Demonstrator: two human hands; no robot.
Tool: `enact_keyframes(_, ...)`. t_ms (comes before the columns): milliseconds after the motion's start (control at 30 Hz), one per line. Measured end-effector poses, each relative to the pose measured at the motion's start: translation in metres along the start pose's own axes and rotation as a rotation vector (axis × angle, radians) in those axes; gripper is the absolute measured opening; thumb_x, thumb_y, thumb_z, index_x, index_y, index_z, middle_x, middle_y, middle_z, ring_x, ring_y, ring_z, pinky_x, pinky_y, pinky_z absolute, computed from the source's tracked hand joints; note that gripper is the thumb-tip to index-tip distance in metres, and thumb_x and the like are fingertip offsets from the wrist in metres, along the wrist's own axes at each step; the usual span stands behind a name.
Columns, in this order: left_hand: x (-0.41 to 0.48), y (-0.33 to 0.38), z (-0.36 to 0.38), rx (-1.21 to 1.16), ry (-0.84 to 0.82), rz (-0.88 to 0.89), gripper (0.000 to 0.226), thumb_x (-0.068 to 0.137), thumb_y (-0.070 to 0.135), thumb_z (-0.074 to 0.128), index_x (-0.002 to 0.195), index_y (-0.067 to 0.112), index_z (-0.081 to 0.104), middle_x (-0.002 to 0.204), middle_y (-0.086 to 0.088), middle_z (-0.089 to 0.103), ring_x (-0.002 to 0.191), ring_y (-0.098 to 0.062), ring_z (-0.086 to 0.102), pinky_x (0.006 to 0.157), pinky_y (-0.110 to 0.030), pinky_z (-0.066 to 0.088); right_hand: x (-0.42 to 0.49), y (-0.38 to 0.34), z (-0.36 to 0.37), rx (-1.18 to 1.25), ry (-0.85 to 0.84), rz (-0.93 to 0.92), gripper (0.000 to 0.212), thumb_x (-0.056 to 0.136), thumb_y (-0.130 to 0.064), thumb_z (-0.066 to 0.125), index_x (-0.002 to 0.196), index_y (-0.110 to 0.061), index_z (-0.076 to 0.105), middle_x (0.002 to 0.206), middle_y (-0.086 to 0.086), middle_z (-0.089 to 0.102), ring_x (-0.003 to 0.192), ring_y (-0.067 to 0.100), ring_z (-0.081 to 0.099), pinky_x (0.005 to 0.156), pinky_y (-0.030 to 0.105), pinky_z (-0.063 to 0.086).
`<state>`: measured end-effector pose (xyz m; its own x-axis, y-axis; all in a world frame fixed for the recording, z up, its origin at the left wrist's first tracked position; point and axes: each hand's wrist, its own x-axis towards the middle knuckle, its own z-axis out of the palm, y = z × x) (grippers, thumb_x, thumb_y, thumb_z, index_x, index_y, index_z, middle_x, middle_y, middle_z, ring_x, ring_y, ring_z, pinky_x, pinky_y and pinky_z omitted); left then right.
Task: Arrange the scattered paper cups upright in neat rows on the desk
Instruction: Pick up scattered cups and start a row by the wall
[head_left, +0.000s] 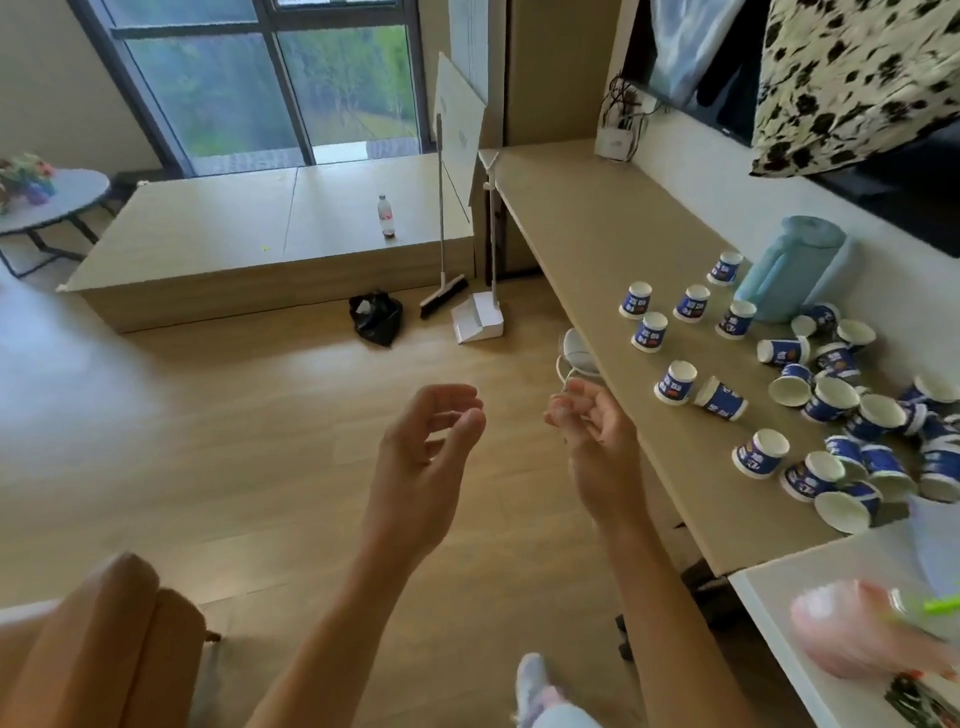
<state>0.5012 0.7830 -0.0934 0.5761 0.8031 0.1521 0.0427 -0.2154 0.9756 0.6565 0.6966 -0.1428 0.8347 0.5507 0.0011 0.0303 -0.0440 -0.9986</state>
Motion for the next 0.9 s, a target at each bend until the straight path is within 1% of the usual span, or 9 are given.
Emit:
enact_keyframes(100,0.052,-0.013,0.008,0.001,-0.007,-0.001,0.024,0.09,0.035,0.06,0.108,0.024,0.07,0.107,0.007,0.075,0.103,-0.014,0.071,0.09,-0.043,0.058,0.054,0.006,0.017,0.001,-0.004,0.001,0.028,0.098,-0.024,0.065,0.126,-0.022,0.061,0.112,-0.002,0.073,0.102,0.011,0.071,0.08,0.017,0.048)
enact_keyframes(267,0.147,-0.027,0.033,0.027,-0.045,0.017,0.02,0.093,0.032,0.062,0.11,0.024,0.07,0.108,0.007,0.075,0.103,-0.013,0.071,0.09,-0.044,0.058,0.156,0.005,0.035,-0.004,-0.018,0.002,0.029,0.099,-0.027,0.063,0.127,-0.023,0.06,0.113,-0.002,0.072,0.104,0.011,0.069,0.075,0.012,0.046)
enact_keyframes(333,0.189,-0.029,0.048,0.03,-0.06,0.021,0.018,0.095,0.028,0.062,0.11,0.023,0.069,0.107,0.007,0.075,0.103,-0.014,0.071,0.09,-0.044,0.058,0.202,-0.001,0.038,0.002,-0.017,0.01,0.028,0.099,-0.026,0.063,0.127,-0.022,0.061,0.114,-0.001,0.072,0.105,0.012,0.069,0.078,0.014,0.046)
enact_keyframes(467,0.26,-0.028,0.074,0.01,-0.082,0.017,0.015,0.096,0.03,0.063,0.109,0.025,0.069,0.107,0.008,0.074,0.104,-0.012,0.07,0.091,-0.042,0.058,0.276,-0.014,0.043,-0.014,-0.026,0.007,0.029,0.099,-0.029,0.063,0.127,-0.023,0.061,0.113,-0.006,0.072,0.105,0.011,0.07,0.08,0.018,0.047)
enact_keyframes(567,0.311,-0.033,0.09,0.009,-0.105,0.007,0.011,0.099,0.021,0.064,0.108,0.025,0.069,0.107,0.008,0.074,0.103,-0.011,0.07,0.09,-0.042,0.058,0.322,-0.01,0.047,-0.015,-0.01,0.035,0.029,0.099,-0.029,0.063,0.127,-0.023,0.061,0.114,-0.005,0.072,0.107,0.013,0.07,0.085,0.025,0.051)
enact_keyframes(667,0.36,-0.044,0.106,-0.011,-0.141,0.012,0.012,0.098,0.023,0.064,0.109,0.024,0.069,0.107,0.007,0.074,0.103,-0.013,0.07,0.089,-0.041,0.058,0.364,0.004,0.05,-0.011,0.023,0.064,0.025,0.097,-0.032,0.065,0.121,-0.027,0.063,0.114,-0.004,0.073,0.108,0.018,0.07,0.083,0.037,0.053)
enact_keyframes(767,0.411,-0.059,0.124,-0.026,-0.198,0.011,0.011,0.098,0.025,0.064,0.108,0.025,0.069,0.106,0.006,0.074,0.102,-0.014,0.07,0.088,-0.039,0.058,0.405,0.015,0.053,-0.018,0.09,0.095,0.034,0.085,-0.045,0.065,0.116,-0.031,0.063,0.114,-0.005,0.073,0.109,0.02,0.071,0.095,0.049,0.057)
enact_keyframes(833,0.448,-0.068,0.136,-0.041,-0.242,0.012,0.013,0.095,0.032,0.063,0.105,0.026,0.07,0.103,0.008,0.074,0.1,-0.012,0.07,0.086,-0.035,0.057,0.437,0.02,0.056,-0.035,0.143,0.096,0.038,0.082,-0.05,0.064,0.115,-0.032,0.064,0.116,-0.006,0.073,0.109,0.018,0.071,0.099,0.05,0.056)
enact_keyframes(900,0.488,-0.076,0.148,-0.061,-0.3,0.015,0.019,0.091,0.037,0.062,0.105,0.027,0.07,0.102,0.009,0.074,0.098,-0.011,0.07,0.085,-0.033,0.056,0.471,0.024,0.06,-0.05,0.213,0.089,0.035,0.084,-0.047,0.065,0.115,-0.032,0.064,0.114,-0.008,0.073,0.106,0.014,0.072,0.099,0.047,0.056)
